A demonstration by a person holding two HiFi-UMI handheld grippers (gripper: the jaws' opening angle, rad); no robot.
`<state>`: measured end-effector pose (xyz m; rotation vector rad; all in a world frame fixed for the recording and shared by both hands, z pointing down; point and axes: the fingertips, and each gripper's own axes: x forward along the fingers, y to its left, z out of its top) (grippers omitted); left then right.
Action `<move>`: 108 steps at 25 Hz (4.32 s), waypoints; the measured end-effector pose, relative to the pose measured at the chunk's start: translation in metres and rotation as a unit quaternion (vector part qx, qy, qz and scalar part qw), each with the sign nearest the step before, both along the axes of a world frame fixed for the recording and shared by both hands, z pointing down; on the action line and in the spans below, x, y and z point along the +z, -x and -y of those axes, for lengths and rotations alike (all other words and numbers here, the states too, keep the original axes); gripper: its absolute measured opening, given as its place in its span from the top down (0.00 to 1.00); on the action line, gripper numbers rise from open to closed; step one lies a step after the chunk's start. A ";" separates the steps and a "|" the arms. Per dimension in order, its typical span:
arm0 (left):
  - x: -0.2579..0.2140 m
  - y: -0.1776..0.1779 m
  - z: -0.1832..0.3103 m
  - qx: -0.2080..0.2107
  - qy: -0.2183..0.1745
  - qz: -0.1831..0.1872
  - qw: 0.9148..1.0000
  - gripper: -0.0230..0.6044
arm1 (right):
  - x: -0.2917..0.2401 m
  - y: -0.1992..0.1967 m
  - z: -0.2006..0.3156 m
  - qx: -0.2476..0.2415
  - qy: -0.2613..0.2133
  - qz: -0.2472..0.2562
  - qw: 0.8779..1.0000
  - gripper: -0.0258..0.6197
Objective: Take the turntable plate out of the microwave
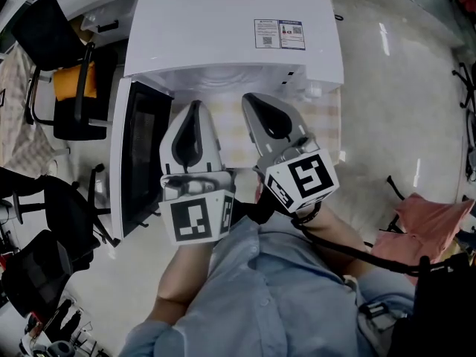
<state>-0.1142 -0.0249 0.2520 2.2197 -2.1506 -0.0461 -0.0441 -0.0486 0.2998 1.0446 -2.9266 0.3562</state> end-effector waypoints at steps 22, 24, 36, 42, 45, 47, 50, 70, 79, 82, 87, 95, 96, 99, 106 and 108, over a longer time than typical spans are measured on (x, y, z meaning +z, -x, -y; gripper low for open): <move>0.136 0.022 0.027 -0.003 0.016 -0.008 1.000 0.95 | 0.162 0.025 0.014 -0.006 0.050 -0.019 0.999 0.96; 0.136 0.026 0.027 -0.005 0.022 -0.006 1.000 0.95 | 0.162 0.027 0.013 -0.006 0.057 -0.020 0.998 0.96; 0.124 0.036 0.039 0.000 0.048 -0.011 0.999 0.95 | 0.177 0.026 0.021 0.026 0.164 0.013 0.986 0.96; 0.126 0.038 0.051 0.009 0.055 -0.017 0.998 0.95 | 0.187 0.028 0.029 0.036 0.199 0.029 0.979 0.96; 0.130 0.040 0.057 0.011 0.056 -0.019 0.998 0.95 | 0.195 0.029 0.035 0.041 0.213 0.039 0.975 0.96; 0.133 0.041 0.060 0.013 0.056 -0.020 0.998 0.95 | 0.200 0.030 0.037 0.044 0.222 0.045 0.973 0.96; 0.136 0.041 0.064 0.017 0.056 -0.020 0.998 0.95 | 0.206 0.030 0.039 0.047 0.223 0.044 0.973 0.96; 0.133 0.052 0.078 0.034 0.078 -0.026 0.996 0.95 | 0.215 0.051 0.054 0.058 0.389 0.215 0.894 0.74; 0.133 0.063 0.079 0.030 0.080 -0.035 0.996 0.95 | 0.223 0.056 0.066 0.073 0.427 0.271 0.860 0.77; 0.131 0.064 0.078 0.030 0.078 -0.036 0.996 0.95 | 0.221 0.055 0.067 0.075 0.427 0.288 0.854 0.78; 0.131 0.064 0.075 0.028 0.077 -0.037 0.996 0.95 | 0.215 0.056 0.067 0.073 0.411 0.291 0.861 0.87; 0.127 0.057 0.064 0.030 0.076 -0.036 0.996 0.95 | 0.210 0.047 0.055 0.070 0.408 0.299 0.860 0.87; 0.127 0.055 0.062 0.030 0.076 -0.036 0.996 0.95 | 0.210 0.046 0.052 0.071 0.409 0.298 0.860 0.87; 0.125 0.051 0.057 0.033 0.077 -0.035 0.996 0.95 | 0.213 0.041 0.042 0.076 0.414 0.293 0.858 0.87; 0.124 0.049 0.048 0.031 0.081 -0.038 0.996 0.95 | 0.216 0.034 0.028 0.081 0.421 0.293 0.855 0.87; 0.125 0.049 0.049 0.032 0.081 -0.039 0.995 0.95 | 0.215 0.034 0.028 0.078 0.416 0.294 0.857 0.87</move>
